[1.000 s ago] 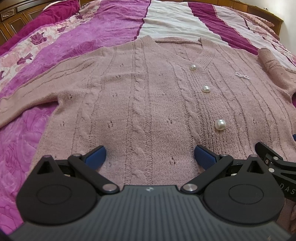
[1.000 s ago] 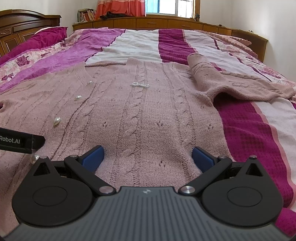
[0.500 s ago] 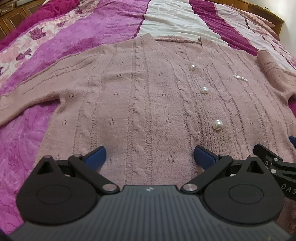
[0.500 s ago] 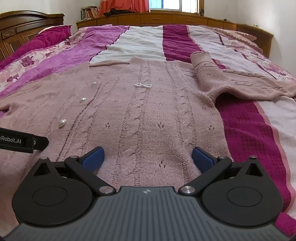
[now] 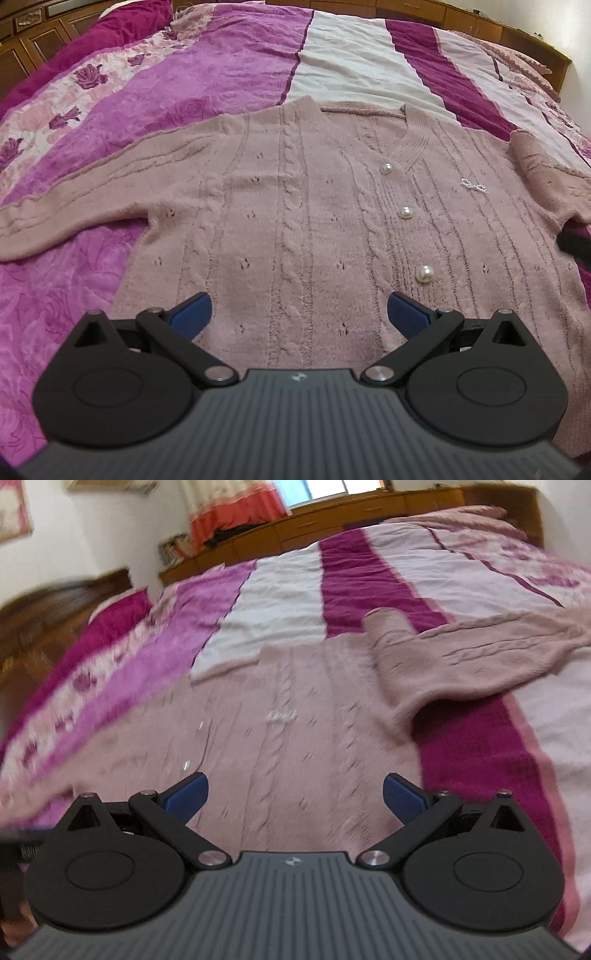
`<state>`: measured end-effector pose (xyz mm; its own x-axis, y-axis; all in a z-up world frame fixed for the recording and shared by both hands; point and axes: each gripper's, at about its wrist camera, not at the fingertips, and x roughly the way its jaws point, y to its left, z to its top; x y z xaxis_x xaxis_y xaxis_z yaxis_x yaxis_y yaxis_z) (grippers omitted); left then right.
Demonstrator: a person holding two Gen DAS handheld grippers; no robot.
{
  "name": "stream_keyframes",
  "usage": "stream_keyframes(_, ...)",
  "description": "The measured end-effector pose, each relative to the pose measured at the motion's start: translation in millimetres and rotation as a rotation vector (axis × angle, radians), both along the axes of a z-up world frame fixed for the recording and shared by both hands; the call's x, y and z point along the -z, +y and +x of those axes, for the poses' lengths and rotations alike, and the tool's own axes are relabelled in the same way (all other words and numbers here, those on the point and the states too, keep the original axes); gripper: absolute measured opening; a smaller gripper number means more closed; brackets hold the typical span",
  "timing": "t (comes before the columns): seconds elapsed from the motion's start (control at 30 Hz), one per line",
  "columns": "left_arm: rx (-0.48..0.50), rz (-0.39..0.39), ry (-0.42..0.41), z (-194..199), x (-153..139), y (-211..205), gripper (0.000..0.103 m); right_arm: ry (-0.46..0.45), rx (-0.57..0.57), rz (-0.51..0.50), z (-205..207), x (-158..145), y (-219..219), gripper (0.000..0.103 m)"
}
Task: Fold small clothes
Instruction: 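Reach the right gripper to the cardigan sleeve cuff and close on it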
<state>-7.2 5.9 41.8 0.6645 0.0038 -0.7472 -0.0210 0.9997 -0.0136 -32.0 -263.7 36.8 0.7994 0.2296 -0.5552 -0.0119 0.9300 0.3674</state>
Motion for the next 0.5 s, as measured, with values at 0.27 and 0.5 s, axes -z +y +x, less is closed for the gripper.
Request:
stream_keyframes(0.27,0.008,0.009,0.013,5.9,3.6,-9.4,0.103,-0.058,0.098,0.074,16.6,-18.3,-68.6,0.103)
stream_keyframes(0.5,-0.021,0.011,0.043,12.1,12.8,-8.8,0.103,-0.069,0.205,0.131,35.2,-12.8,-126.7,0.103)
